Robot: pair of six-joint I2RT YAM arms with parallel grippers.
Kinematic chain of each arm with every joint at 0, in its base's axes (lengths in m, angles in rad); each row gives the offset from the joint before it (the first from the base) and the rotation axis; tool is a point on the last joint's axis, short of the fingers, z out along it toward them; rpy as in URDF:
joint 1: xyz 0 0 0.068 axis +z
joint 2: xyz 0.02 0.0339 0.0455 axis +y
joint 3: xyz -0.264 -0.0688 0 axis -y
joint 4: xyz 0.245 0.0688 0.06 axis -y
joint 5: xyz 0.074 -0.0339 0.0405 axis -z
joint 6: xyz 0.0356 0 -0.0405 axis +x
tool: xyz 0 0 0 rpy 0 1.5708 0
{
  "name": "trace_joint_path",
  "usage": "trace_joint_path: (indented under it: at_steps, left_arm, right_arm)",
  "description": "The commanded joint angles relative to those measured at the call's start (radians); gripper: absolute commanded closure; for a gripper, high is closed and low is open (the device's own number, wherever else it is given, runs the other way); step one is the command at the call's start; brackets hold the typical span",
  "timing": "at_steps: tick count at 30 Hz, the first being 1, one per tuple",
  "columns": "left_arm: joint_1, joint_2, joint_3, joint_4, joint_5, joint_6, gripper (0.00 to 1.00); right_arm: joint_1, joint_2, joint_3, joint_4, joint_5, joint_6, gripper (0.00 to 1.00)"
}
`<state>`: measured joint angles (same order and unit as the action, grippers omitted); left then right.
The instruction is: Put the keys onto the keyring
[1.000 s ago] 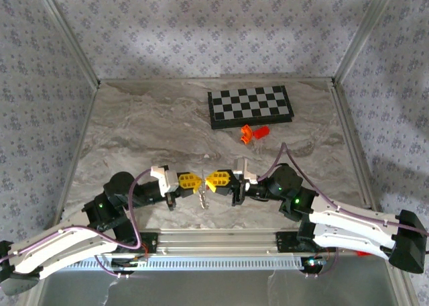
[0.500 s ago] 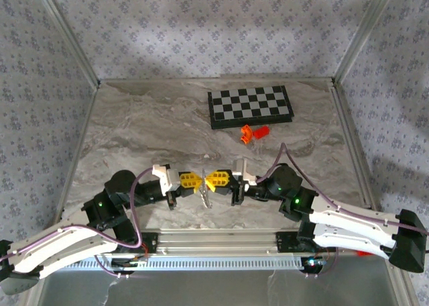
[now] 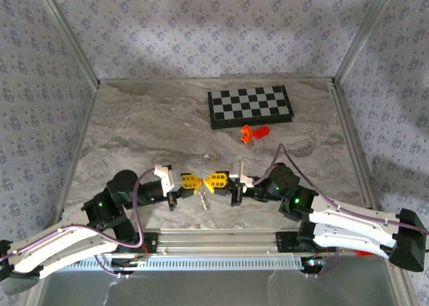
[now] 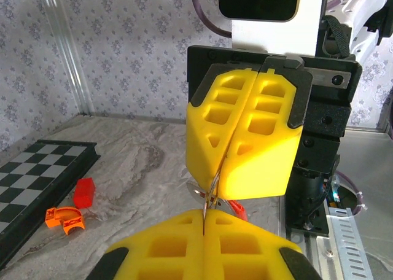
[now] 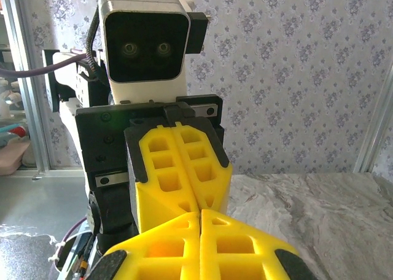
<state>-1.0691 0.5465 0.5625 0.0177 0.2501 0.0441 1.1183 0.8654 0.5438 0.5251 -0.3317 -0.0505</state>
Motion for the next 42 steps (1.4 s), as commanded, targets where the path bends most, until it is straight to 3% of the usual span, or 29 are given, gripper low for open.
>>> trace_joint_path:
  at_steps: [1,42]
  left_arm:
    - [-0.008,0.013,0.049,0.049,0.018,0.019,1.0]
    - [-0.008,0.038,0.077,0.04,0.032,0.019,1.0]
  right_arm:
    - [0.022,-0.001,0.026,-0.053,-0.024,-0.029,1.0]
    - [-0.005,-0.03,0.042,-0.221,-0.151,-0.156,1.0]
